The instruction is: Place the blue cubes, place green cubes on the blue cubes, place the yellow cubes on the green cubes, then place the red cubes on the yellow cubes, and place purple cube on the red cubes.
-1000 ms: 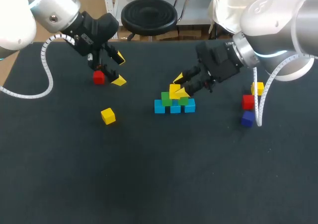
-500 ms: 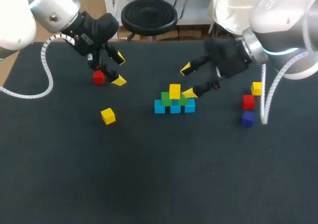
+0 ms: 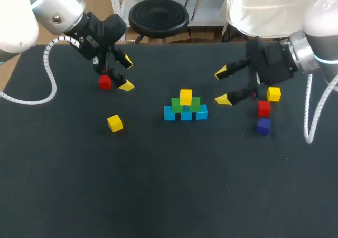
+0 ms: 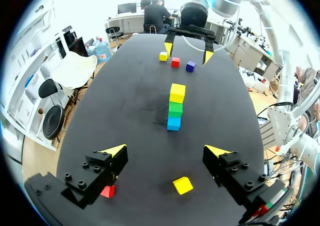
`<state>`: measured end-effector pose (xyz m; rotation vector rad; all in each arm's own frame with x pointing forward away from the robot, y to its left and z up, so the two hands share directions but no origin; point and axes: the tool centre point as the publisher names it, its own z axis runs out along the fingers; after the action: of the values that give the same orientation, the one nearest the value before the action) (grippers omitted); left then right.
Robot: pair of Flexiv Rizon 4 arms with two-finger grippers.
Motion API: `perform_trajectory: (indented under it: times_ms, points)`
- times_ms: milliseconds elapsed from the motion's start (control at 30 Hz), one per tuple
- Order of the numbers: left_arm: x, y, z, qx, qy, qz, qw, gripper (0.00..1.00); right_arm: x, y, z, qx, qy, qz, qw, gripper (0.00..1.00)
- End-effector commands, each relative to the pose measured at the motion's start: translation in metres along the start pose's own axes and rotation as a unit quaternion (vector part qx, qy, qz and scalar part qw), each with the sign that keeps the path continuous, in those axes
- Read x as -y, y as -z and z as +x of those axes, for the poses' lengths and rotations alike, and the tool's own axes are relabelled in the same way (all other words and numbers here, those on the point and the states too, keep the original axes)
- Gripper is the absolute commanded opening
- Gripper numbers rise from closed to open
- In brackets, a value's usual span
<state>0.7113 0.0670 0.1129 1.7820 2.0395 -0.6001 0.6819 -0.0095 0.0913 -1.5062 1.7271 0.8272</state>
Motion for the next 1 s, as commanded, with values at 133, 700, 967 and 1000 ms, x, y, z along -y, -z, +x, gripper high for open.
perform_trajectory:
  times_ms: [133,700,967,1000]
  points:
    - [0.0,0.0,0.001,0.001,-0.001,0.0,1.0,1.0,-0.004,0.001,0.0,0.0,0.0,0.008,1.0,1.0]
    - [0.0,0.0,0.001,0.001,-0.001,0.0,1.0,1.0,-0.004,0.001,0.0,0.0,0.0,0.008,1.0,1.0]
    - [0.0,0.0,0.001,0.001,-0.001,0.0,1.0,1.0,-0.007,0.018,0.009,0.006,0.002,0.023,1.0,1.0]
    - [0.0,0.0,0.001,0.001,-0.001,0.0,1.0,1.0,-0.008,0.023,0.011,0.005,0.004,0.034,0.999,1.0]
